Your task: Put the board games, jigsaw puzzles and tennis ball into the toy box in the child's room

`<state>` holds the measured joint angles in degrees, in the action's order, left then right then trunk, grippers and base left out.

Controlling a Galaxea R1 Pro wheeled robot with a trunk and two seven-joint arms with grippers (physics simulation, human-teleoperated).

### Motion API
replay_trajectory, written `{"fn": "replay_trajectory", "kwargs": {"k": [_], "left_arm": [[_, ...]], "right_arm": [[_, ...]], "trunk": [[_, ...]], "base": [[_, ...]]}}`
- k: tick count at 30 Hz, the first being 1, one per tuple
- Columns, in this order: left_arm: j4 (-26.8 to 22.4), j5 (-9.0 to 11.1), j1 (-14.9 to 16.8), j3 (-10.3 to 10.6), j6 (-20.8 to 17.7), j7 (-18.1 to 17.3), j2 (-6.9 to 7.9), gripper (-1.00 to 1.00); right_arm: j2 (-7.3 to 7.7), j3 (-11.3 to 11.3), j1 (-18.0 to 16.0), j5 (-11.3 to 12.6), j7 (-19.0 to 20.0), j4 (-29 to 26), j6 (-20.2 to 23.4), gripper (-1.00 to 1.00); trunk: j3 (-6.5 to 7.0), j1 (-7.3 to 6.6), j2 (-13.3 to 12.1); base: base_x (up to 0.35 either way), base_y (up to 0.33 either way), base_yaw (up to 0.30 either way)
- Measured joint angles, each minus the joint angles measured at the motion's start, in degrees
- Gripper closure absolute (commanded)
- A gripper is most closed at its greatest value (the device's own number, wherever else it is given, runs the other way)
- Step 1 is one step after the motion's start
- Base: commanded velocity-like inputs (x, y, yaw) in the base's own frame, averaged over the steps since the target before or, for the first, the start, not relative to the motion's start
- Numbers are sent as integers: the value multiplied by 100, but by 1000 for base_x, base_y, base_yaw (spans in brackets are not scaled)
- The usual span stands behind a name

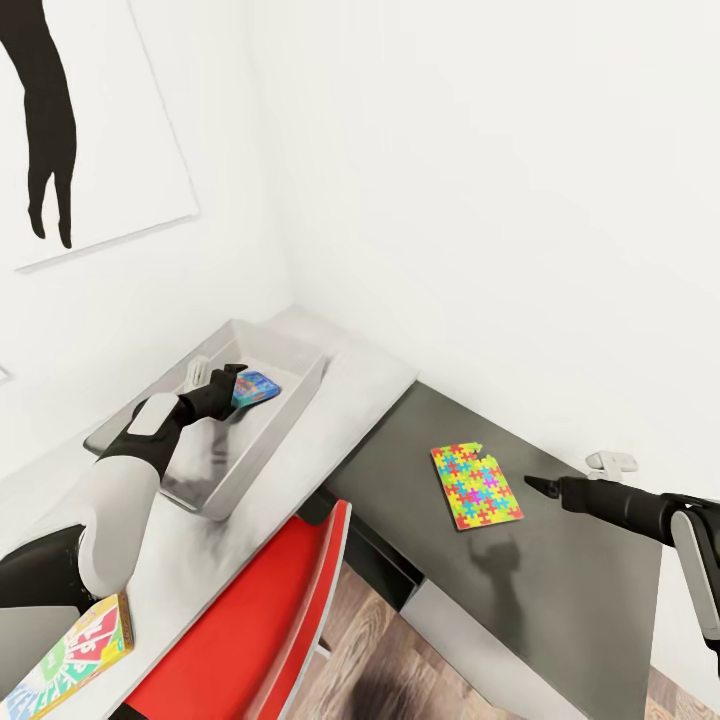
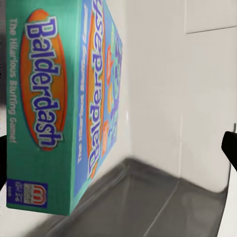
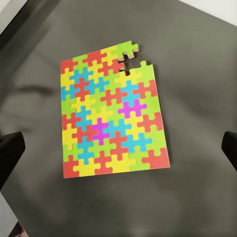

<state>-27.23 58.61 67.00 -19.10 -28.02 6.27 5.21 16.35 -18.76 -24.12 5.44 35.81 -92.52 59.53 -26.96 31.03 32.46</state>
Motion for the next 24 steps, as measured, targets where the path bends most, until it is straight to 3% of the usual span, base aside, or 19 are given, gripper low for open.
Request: {"fn": "replay_trajectory", "kwargs": {"k": [16, 20, 24], "left_arm": [[-6, 8, 26, -2, -40, 6, 23, -100], [-30, 13, 28, -14, -265, -9, 53, -100], [-114, 21, 25, -38, -801, 27, 136, -100]], "right_arm": [[23, 0, 0, 0, 3, 0, 0, -100], [22, 0, 4, 0, 6, 0, 0, -100], [19, 0, 7, 0, 7, 0, 0, -100]], "trunk": [[0, 0, 0], [0, 0, 0], [0, 0, 0]], "base": [[0, 0, 0], [0, 0, 0], [0, 0, 0]]}}
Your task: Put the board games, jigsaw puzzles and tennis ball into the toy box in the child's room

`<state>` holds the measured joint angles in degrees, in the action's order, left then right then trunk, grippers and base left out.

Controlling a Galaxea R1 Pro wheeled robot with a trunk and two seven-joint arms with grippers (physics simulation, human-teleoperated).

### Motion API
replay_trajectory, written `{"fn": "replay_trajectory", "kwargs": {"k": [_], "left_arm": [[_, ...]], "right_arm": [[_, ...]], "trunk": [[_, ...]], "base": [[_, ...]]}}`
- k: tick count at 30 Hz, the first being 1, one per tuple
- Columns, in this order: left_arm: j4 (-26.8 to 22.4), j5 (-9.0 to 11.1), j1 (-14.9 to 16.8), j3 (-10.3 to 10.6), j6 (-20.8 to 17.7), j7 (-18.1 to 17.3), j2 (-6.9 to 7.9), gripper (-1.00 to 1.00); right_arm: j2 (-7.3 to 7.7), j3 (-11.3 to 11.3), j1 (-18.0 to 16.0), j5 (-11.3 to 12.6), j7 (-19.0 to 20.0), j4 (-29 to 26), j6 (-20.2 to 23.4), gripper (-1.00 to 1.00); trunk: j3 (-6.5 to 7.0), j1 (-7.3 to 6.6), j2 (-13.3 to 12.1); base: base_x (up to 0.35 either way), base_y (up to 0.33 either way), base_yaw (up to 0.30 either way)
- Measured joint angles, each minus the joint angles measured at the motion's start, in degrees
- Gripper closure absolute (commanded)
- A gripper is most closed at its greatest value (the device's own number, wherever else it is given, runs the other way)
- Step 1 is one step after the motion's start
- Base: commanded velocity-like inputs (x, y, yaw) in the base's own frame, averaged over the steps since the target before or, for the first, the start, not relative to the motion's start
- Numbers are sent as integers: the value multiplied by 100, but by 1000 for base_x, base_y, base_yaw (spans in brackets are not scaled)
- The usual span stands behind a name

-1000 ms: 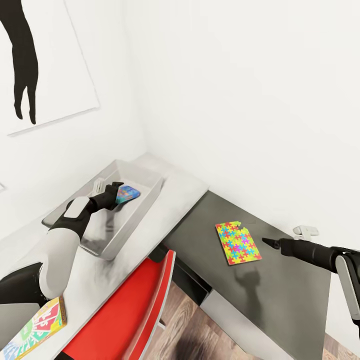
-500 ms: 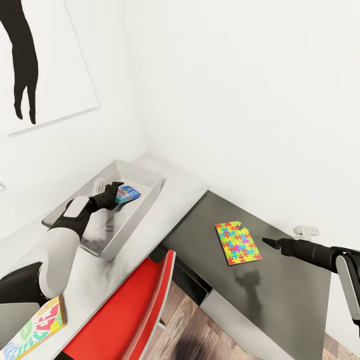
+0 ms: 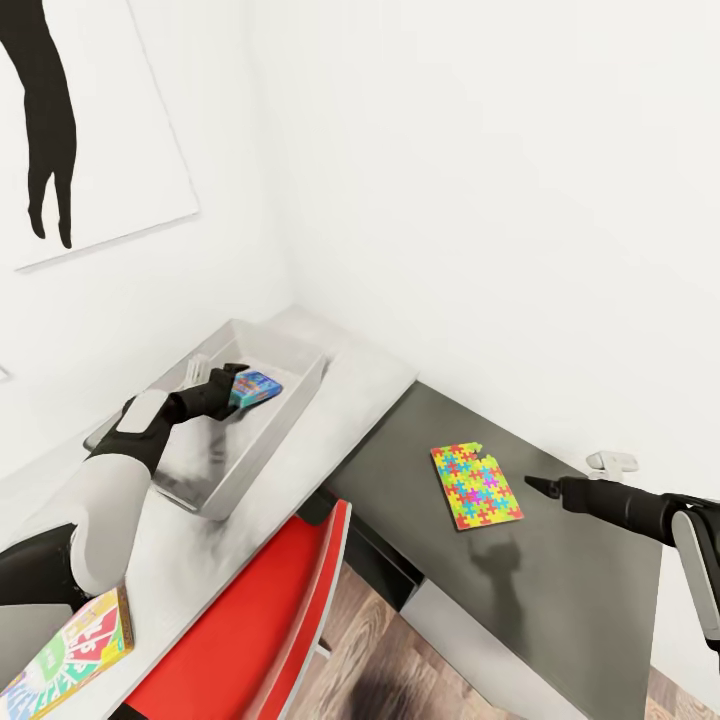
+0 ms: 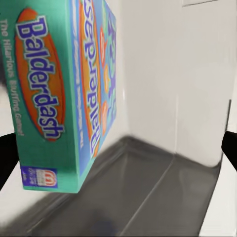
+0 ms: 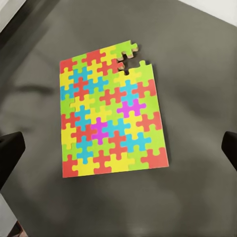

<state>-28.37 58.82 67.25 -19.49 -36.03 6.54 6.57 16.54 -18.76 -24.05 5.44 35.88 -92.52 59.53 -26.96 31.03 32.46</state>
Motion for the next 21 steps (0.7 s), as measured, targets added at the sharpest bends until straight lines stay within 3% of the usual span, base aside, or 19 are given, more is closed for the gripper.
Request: {"fn": "replay_trajectory", "kwargs": {"k": [5, 11, 14, 20, 21], "left_arm": [[-134, 21, -3, -26, -499, 146, 86, -100], [-437, 62, -5, -57, -858, 662, 109, -100], [-639, 276, -6, -91, -999, 1097, 101, -100], [-914, 922, -8, -97, -1141, 2052, 91, -100], [-916, 927, -8, -97, -1141, 2060, 91, -100]], "right_arm": [[0, 0, 1, 0, 1, 0, 0, -100], [7, 0, 2, 0, 1, 0, 0, -100], [11, 0, 2, 0, 1, 0, 0, -100], [14, 0, 2, 0, 1, 0, 0, -100], [14, 0, 2, 0, 2, 0, 0, -100]], "trunk": [[0, 0, 0], [0, 0, 0], [0, 0, 0], [0, 0, 0], [0, 0, 0]], "base": [[0, 0, 0], [0, 0, 0], [0, 0, 0], [0, 0, 0], [0, 0, 0]]}}
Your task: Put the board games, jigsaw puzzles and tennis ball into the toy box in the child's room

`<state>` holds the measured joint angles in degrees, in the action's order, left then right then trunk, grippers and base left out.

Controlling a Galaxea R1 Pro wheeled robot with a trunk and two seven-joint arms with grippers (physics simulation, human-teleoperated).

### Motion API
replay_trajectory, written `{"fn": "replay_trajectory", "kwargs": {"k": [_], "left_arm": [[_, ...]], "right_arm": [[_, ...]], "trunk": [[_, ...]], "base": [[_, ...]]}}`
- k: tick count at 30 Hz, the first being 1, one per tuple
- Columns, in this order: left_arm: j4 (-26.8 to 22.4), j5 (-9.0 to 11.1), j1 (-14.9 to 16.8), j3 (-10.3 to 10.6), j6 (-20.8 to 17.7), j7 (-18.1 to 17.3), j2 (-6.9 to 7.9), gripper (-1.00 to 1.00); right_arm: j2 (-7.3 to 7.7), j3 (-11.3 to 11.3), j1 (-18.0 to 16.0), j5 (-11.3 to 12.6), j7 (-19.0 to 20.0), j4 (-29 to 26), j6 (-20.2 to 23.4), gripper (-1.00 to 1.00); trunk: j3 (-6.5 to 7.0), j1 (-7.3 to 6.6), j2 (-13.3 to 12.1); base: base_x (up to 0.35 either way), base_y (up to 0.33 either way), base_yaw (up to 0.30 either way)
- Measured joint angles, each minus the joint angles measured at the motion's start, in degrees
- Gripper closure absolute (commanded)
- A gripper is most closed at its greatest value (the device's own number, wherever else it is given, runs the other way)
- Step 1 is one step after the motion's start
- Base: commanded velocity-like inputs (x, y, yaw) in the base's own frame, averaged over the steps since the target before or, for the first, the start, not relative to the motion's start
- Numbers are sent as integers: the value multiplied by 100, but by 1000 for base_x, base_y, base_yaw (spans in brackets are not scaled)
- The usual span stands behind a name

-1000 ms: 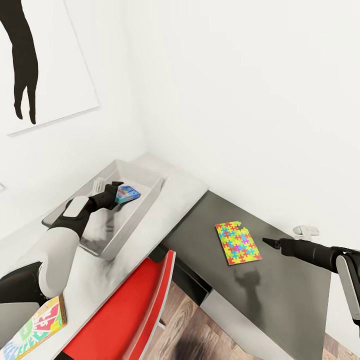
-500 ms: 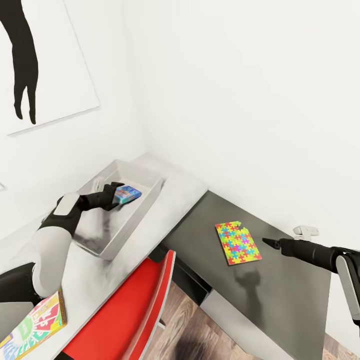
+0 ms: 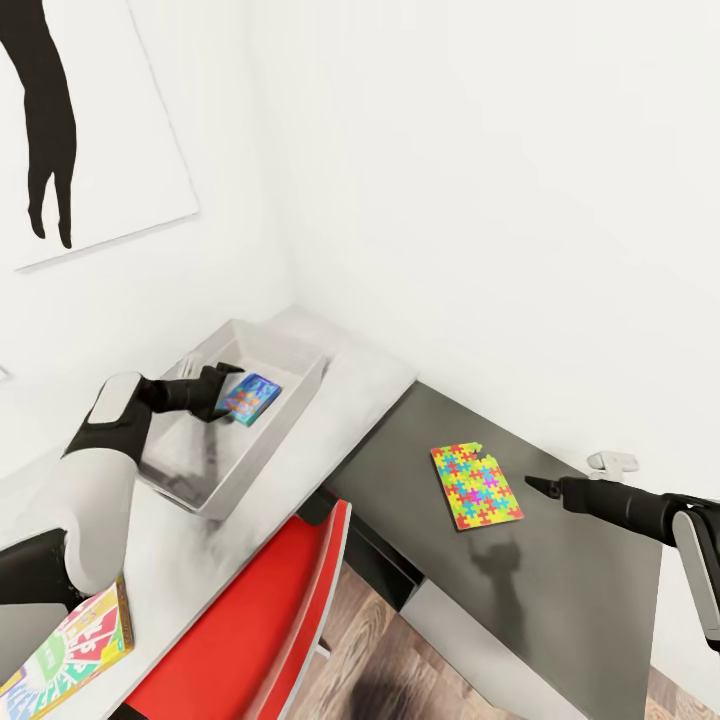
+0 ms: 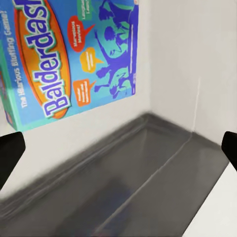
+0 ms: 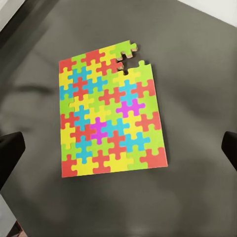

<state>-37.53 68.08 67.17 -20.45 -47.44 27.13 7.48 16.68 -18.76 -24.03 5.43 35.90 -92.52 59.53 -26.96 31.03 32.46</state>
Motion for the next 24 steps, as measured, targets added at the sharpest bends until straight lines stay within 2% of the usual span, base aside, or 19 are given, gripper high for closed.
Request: {"fn": "replay_trajectory", "kwargs": {"k": [4, 5, 8, 16, 20, 23, 24], "left_arm": [[-367, 461, -20, 6, -42, 741, -6, -100], [-370, 464, -20, 7, -42, 747, -6, -100], [-689, 726, -35, 9, -56, 1164, -13, -100], [-1152, 1047, -68, 25, -70, 1555, -32, -100], [-1349, 1124, -109, 59, -100, 1627, -49, -100], [-1790, 1201, -196, 221, -193, 1679, -127, -100], [-1796, 1194, -197, 223, -197, 1680, -128, -100]], "right_arm": [[1, 0, 0, 0, 0, 0, 0, -100], [1, 0, 0, 0, 0, 0, 0, -100], [1, 0, 0, 0, 0, 0, 0, -100], [7, -8, 0, 0, 10, 0, 0, -100], [10, -11, 3, 0, 20, 0, 0, -100], [14, -20, 6, 1, 90, 0, -1, -100], [14, -20, 6, 0, 90, 0, -1, -100]], "trunk": [[0, 0, 0], [0, 0, 0], [0, 0, 0], [0, 0, 0], [0, 0, 0], [0, 0, 0], [0, 0, 0]], "base": [[0, 0, 0], [0, 0, 0], [0, 0, 0], [0, 0, 0], [0, 0, 0], [0, 0, 0], [0, 0, 0]]}}
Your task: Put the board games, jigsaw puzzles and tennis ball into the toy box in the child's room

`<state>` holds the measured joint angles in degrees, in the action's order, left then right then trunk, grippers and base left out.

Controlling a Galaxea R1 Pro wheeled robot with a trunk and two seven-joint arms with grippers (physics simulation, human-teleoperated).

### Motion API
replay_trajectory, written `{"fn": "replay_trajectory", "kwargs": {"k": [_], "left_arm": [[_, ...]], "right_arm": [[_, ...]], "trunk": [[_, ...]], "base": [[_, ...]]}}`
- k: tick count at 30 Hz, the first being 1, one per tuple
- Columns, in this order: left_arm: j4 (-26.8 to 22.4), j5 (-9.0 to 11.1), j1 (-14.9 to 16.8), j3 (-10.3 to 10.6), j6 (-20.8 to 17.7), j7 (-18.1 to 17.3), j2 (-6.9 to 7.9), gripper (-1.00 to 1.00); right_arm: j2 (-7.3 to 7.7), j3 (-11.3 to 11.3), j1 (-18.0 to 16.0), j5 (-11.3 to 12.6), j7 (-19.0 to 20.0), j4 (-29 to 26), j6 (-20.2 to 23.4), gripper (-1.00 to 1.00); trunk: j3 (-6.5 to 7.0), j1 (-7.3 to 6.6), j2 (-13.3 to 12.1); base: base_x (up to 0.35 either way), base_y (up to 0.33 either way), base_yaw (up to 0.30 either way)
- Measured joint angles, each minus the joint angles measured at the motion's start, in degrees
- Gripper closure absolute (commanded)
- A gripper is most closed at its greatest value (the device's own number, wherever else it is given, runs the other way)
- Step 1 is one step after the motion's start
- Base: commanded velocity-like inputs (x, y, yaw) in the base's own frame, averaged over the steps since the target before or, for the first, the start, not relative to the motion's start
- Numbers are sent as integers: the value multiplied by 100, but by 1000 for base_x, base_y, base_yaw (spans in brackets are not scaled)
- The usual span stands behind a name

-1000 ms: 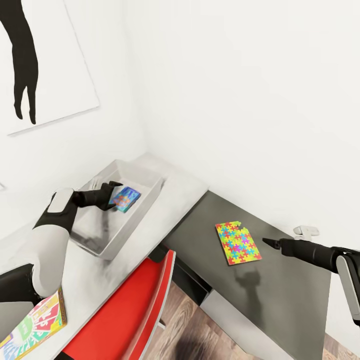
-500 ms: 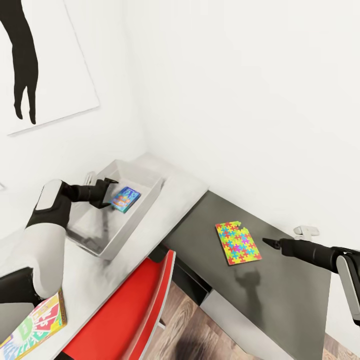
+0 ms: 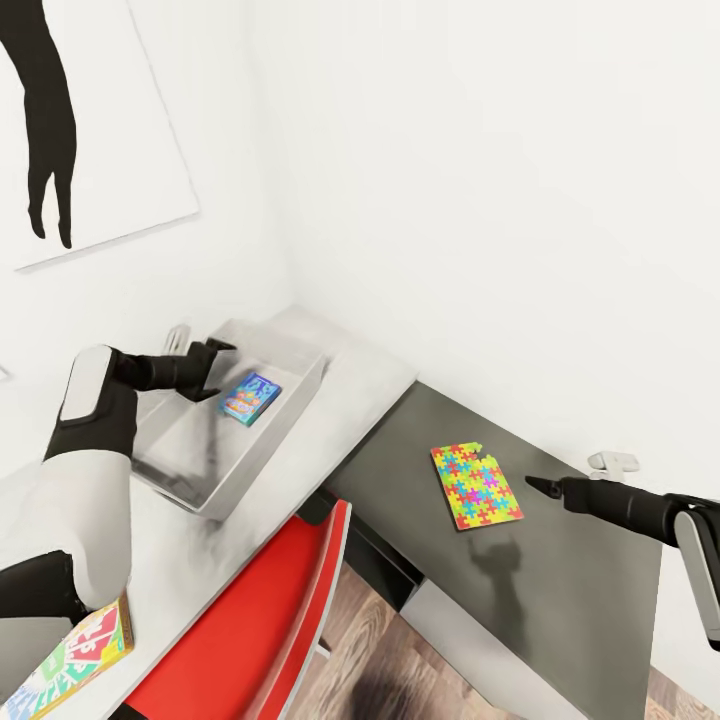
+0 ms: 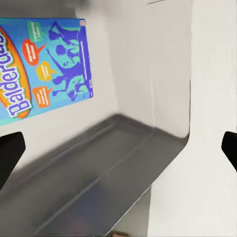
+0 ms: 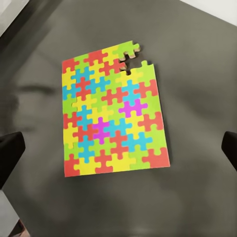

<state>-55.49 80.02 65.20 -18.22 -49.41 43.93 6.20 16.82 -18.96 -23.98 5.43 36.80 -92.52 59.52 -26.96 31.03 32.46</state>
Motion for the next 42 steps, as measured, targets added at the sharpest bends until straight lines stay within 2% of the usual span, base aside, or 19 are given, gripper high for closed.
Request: {"fn": "replay_trajectory", "kwargs": {"k": [2, 3, 7, 12, 15, 19, 42], "left_arm": [[-347, 35, -46, 183, -68, 18, -73, -100], [-353, 26, -47, 186, -73, 18, -73, -100], [-481, -123, -175, 56, 24, -111, 57, -100], [-612, -140, -335, -92, 24, -145, 219, -100], [-612, -140, -432, -93, 24, -145, 312, -100], [-612, -137, -544, -93, 25, -145, 313, -100], [-612, -136, -544, -93, 26, -145, 313, -100]], "right_arm": [[3, -29, 1, 0, 81, 0, -1, -100], [3, -30, 1, 0, 82, 0, -1, -100], [-110, -15, 12, -89, 95, 129, 1, -100], [-111, -23, 12, -88, 95, 286, 1, -100], [-111, -23, 12, -87, 95, 287, 1, -100], [-111, -23, 12, -87, 95, 287, 2, -100], [-111, -23, 12, -87, 95, 287, 1, -100]], "trunk": [[0, 0, 0], [0, 0, 0], [0, 0, 0], [0, 0, 0], [0, 0, 0], [0, 0, 0], [0, 0, 0]], "base": [[0, 0, 0], [0, 0, 0], [0, 0, 0], [0, 0, 0], [0, 0, 0], [0, 0, 0], [0, 0, 0]]}}
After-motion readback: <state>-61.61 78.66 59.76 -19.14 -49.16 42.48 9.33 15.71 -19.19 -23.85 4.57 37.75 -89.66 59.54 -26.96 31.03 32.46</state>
